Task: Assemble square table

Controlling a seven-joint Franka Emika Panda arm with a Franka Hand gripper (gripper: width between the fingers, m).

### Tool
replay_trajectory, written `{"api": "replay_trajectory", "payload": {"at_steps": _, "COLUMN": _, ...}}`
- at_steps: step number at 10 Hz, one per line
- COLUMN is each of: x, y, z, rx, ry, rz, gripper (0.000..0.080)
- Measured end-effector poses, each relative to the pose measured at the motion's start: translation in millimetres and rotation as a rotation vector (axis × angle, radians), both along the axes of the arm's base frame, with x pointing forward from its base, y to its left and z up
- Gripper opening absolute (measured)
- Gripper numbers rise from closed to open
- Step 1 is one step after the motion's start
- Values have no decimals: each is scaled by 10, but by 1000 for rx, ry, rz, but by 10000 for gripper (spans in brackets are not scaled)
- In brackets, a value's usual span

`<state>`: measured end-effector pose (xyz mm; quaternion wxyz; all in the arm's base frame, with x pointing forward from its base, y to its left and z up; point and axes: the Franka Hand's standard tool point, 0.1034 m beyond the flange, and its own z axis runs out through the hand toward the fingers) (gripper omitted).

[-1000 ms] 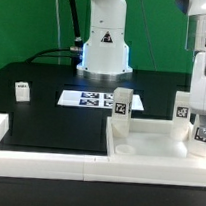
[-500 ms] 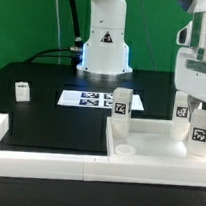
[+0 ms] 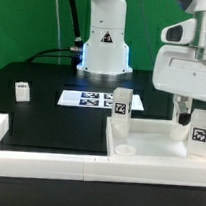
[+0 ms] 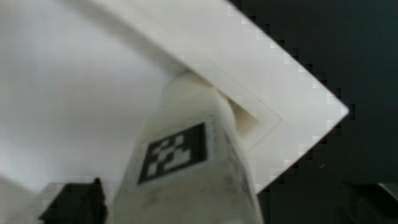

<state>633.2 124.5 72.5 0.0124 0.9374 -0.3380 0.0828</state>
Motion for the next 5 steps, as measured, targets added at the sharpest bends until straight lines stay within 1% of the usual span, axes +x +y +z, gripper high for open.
{"api": "replay_trajectory", "payload": {"at_steps": 1, "x": -2, "y": 11, "z": -3, "rx": -13, "ry": 3, "rz": 49, "gripper": 649}}
{"api": "replay_trajectory", "payload": {"at_steps": 2, "x": -4, "y": 0, "z": -12, "rx": -6, "ry": 0, "rz": -8, "gripper": 649}}
{"api": "replay_trajectory", "payload": {"at_steps": 3, "x": -3, "y": -5, "z": -12, "rx": -6, "ry": 0, "rz": -8, "gripper": 520}}
{"api": "replay_trajectory", "payload": {"at_steps": 4, "x": -6, "y": -1, "z": -16, "rx": 5, "ry": -5, "rz": -73, "gripper": 520}}
{"api": "replay_trajectory", "payload": {"at_steps": 5, "x": -14, "y": -8, "z": -24, "rx": 15, "ry": -8, "rz": -157, "gripper": 321}}
